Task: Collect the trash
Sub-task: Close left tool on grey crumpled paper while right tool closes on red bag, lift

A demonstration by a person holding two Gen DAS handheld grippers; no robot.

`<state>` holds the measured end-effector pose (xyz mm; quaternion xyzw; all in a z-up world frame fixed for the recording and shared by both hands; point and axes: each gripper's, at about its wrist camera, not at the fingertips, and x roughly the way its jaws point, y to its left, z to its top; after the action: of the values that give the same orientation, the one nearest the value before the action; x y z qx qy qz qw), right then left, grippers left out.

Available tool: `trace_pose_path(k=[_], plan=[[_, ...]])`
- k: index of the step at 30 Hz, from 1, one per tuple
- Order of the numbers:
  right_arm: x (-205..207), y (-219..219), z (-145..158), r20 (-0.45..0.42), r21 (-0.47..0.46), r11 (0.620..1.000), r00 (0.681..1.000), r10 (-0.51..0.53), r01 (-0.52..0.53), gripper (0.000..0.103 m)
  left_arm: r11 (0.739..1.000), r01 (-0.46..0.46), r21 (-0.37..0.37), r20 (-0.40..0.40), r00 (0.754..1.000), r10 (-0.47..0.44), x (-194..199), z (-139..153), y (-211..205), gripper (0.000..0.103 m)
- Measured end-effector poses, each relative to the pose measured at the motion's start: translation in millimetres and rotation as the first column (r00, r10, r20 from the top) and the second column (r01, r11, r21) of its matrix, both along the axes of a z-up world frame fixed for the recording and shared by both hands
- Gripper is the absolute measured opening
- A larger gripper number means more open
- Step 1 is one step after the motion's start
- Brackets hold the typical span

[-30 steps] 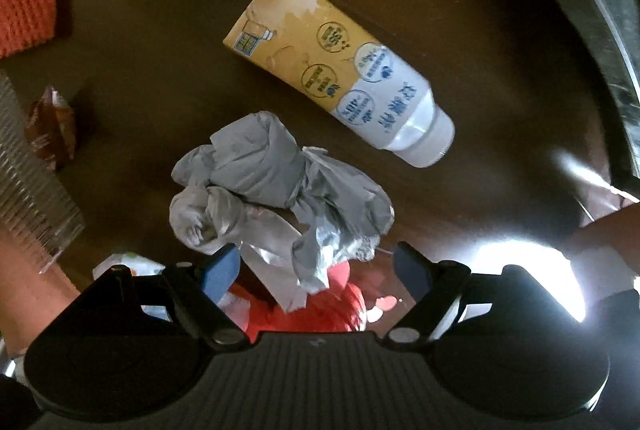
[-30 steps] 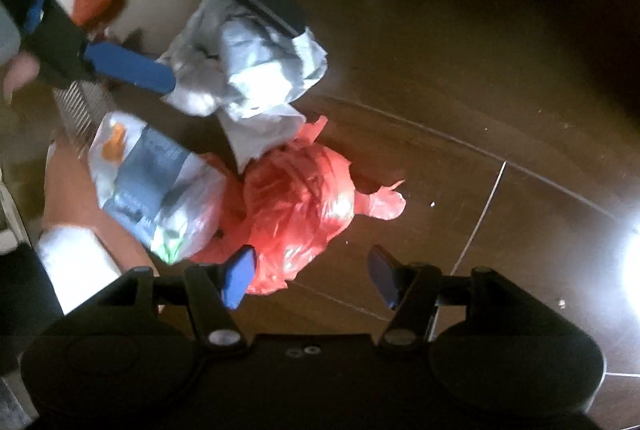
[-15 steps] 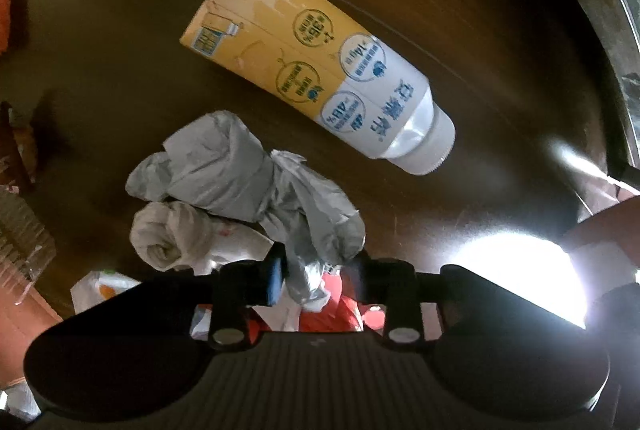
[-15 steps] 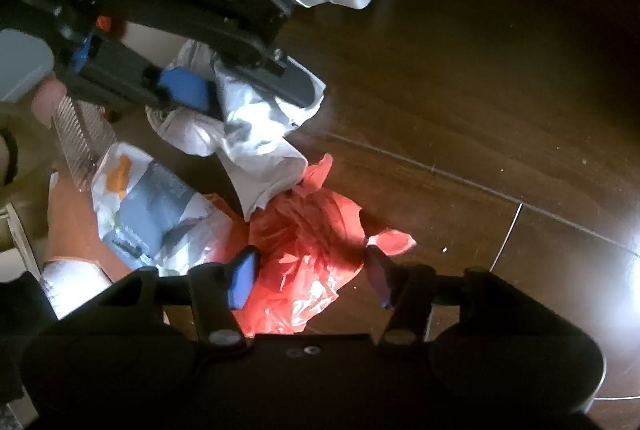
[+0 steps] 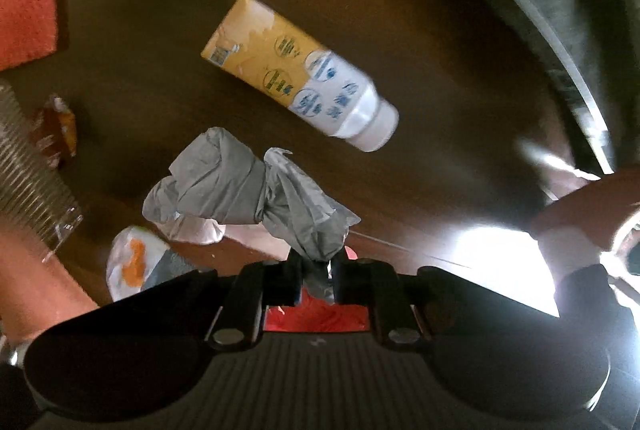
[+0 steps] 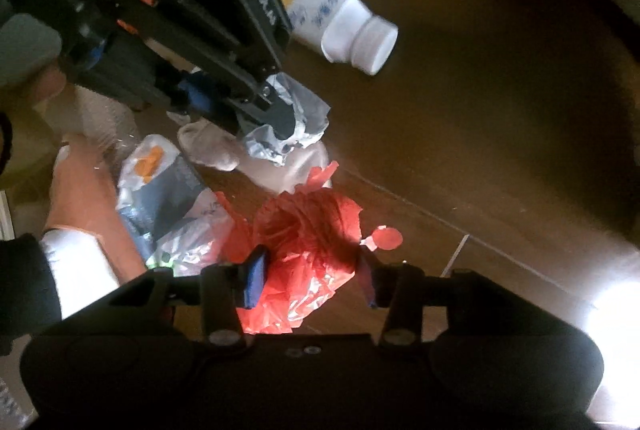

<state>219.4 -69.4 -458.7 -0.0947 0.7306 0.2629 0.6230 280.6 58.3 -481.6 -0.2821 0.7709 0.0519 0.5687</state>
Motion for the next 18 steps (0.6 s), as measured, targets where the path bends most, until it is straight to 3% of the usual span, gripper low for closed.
trace_pose_path(k=[10,18], plan=[[-6.5,-27.4,94.8,0.171,0.001,1.0,0.985,-0.008,0.008,0.046,0.999,-0.032,0.035,0.16,0.987,0.026,-26.6,114.6,14.3,0.013],[-29.6,-51.4,187.5,0.341,0.063,0.997,0.938,-0.054,0.034,0.046,0.998,-0.031,0.054,0.359,0.933,0.01,-64.3,218.0,12.1,0.013]])
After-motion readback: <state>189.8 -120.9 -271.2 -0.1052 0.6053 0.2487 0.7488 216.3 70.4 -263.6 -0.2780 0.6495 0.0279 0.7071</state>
